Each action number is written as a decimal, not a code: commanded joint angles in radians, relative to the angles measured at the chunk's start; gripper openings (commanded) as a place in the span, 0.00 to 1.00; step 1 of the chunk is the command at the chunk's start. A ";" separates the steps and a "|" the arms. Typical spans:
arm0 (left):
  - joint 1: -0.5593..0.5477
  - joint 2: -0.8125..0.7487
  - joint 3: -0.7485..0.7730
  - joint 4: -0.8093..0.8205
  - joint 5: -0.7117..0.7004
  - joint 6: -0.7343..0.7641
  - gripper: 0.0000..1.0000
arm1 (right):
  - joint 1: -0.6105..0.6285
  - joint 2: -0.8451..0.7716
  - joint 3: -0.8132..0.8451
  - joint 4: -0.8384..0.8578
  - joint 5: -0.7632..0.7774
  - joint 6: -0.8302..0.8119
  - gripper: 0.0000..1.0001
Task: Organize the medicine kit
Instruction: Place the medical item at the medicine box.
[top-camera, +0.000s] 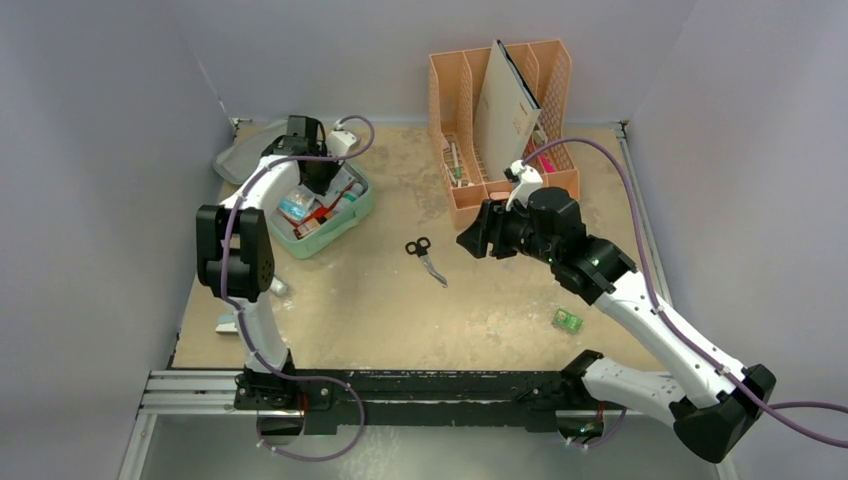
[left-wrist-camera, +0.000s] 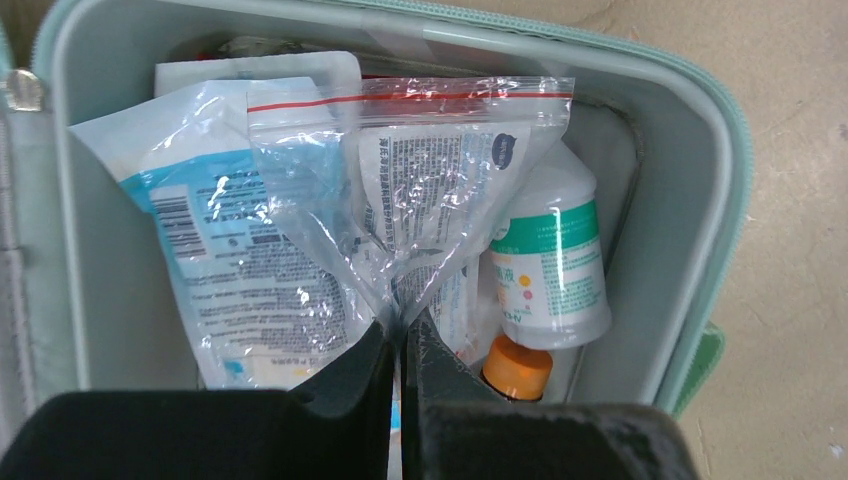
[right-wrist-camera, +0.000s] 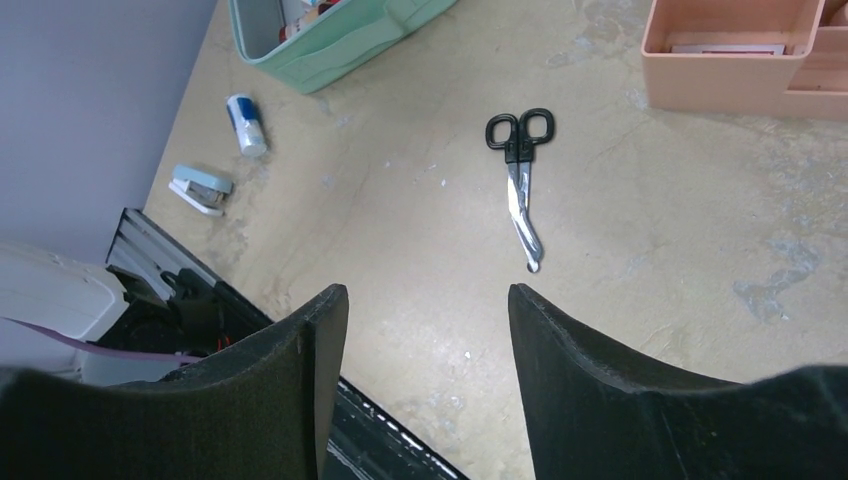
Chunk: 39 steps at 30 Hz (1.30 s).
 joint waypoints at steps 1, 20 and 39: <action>0.007 0.038 0.069 0.024 0.010 0.022 0.00 | 0.004 0.007 0.037 0.000 0.027 -0.018 0.63; -0.022 -0.026 0.167 -0.063 0.003 -0.062 0.79 | 0.004 0.022 -0.007 0.026 0.045 -0.016 0.68; -0.029 -0.407 -0.054 -0.075 0.150 -0.552 0.89 | 0.004 0.076 -0.124 0.005 0.087 0.009 0.56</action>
